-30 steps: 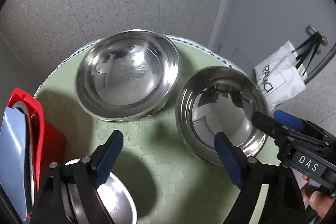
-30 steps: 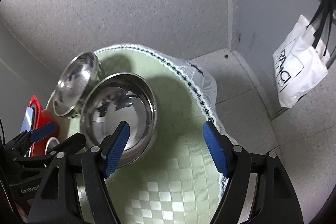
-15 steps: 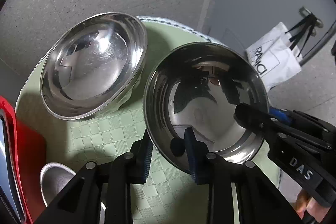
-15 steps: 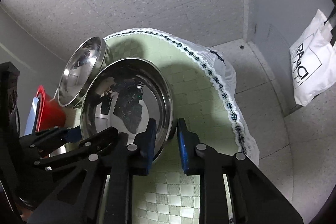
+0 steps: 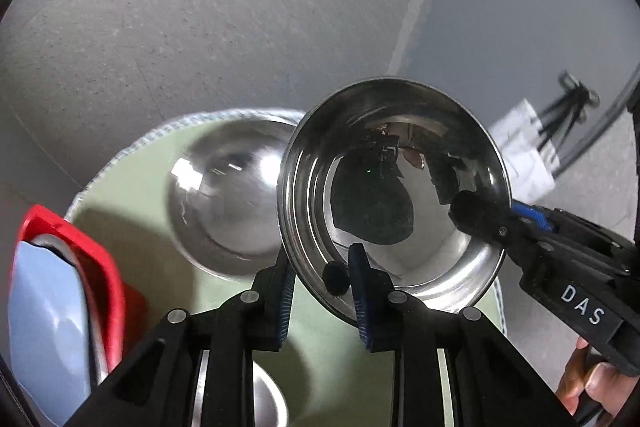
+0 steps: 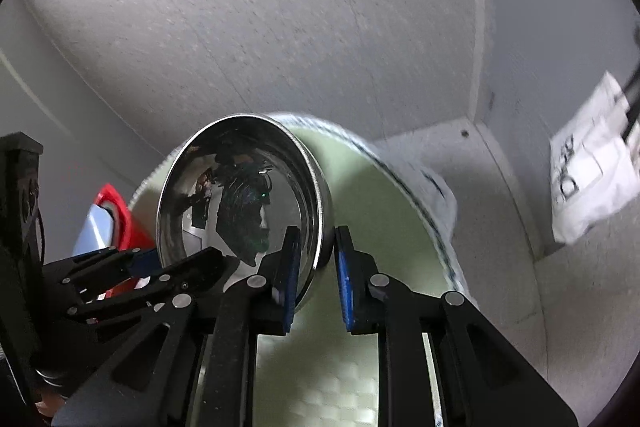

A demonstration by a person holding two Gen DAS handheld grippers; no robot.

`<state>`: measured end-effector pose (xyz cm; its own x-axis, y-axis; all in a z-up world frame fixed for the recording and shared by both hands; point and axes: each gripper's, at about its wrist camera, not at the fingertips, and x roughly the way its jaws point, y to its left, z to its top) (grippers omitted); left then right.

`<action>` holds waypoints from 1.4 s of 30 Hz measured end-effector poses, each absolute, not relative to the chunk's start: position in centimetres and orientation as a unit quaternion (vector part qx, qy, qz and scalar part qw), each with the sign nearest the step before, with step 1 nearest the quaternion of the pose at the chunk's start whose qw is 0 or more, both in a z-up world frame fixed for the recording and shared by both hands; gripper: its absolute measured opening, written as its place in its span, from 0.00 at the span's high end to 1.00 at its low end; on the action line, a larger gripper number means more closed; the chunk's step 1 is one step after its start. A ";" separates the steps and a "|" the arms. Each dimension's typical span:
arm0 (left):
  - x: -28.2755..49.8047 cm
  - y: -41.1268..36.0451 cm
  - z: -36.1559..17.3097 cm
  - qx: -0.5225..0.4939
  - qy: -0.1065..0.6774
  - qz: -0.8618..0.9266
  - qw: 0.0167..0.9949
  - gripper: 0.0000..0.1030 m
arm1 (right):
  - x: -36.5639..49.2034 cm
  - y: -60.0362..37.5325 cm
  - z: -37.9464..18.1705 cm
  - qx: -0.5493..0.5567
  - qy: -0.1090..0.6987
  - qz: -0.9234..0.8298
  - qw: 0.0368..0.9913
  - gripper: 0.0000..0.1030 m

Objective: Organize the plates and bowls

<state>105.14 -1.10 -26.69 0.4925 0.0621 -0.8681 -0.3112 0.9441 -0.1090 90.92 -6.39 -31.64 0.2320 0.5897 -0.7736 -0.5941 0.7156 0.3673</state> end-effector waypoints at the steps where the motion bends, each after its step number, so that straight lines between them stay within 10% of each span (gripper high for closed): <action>1: 105.1 -0.2 -26.5 -0.130 0.488 0.116 0.855 0.78 | 90.9 -5.5 -31.3 -0.004 0.489 0.382 0.784 0.83; 42: 111.2 6.2 -33.3 -0.166 0.540 0.123 0.816 0.65 | 90.0 5.5 -34.4 -0.093 0.509 0.355 0.778 0.76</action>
